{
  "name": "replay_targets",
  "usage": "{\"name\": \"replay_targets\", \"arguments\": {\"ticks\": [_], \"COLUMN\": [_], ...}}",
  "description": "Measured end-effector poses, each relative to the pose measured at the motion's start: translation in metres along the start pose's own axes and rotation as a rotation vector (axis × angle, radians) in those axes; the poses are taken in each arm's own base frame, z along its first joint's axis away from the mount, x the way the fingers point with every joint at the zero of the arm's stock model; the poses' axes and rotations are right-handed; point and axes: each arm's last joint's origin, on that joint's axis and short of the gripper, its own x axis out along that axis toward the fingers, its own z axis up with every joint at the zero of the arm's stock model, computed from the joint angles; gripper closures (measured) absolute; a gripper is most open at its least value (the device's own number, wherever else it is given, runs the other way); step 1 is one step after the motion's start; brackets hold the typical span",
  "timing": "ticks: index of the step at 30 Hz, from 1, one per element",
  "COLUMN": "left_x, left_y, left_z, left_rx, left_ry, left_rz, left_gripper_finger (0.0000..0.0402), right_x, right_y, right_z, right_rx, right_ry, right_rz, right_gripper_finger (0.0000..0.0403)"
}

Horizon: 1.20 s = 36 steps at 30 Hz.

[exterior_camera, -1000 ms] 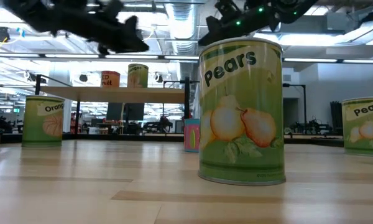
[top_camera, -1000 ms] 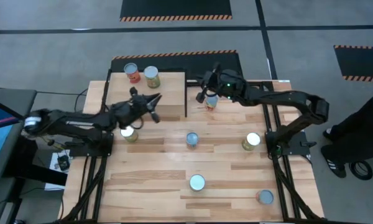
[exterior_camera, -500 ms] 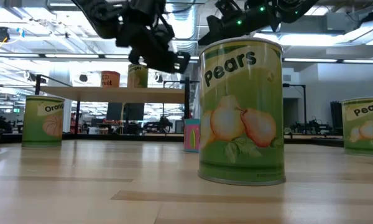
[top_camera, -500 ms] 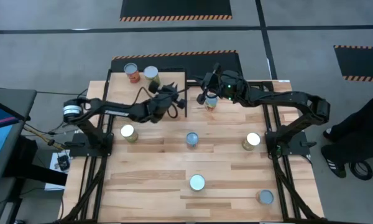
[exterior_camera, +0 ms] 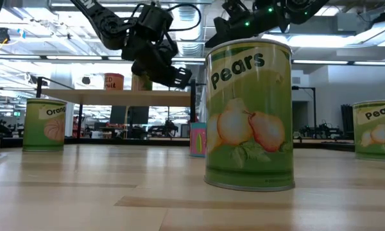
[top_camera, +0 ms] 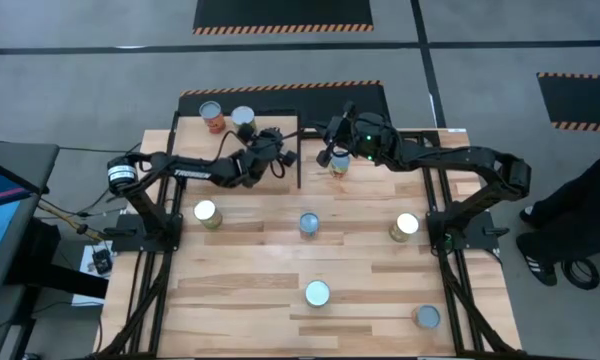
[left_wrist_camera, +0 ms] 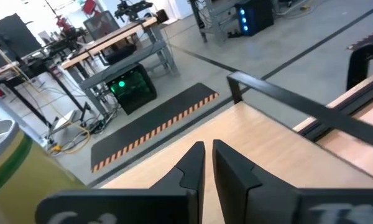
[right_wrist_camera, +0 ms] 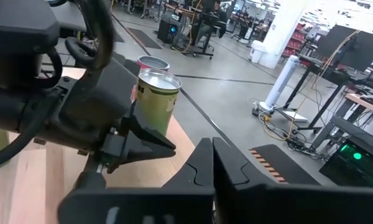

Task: Pick and place cans onto a shelf
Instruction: Put the top canned oranges on the shelf

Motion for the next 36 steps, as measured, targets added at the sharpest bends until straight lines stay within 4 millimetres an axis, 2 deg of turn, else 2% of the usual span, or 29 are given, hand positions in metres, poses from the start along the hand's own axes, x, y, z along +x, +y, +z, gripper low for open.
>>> {"name": "replay_targets", "arguments": {"ticks": [6, 15, 23, 36], "left_x": [-0.003, -0.010, -0.001, 0.008], "left_y": [0.006, 0.033, 0.043, 0.054], "left_z": [-0.007, -0.007, -0.019, -0.021], "left_rx": [0.015, -0.053, -0.049, -0.057], "left_ry": [-0.003, -0.038, -0.002, -0.013], "left_rz": [-0.002, -0.117, -0.130, -0.115], "left_gripper_finger": [0.0390, 0.0391, 0.0391, 0.0391], "right_x": [0.000, 0.000, 0.000, 0.000], "right_y": [0.000, 0.000, 0.000, 0.001], "right_z": [0.000, 0.000, 0.000, 0.000], "right_rx": [-0.001, -0.001, 0.001, 0.007], "right_ry": [0.005, 0.005, 0.003, 0.003], "right_rz": [0.001, 0.002, 0.003, 0.003], "right_gripper_finger": [0.0397, 0.0397, 0.0399, 0.0395]}}
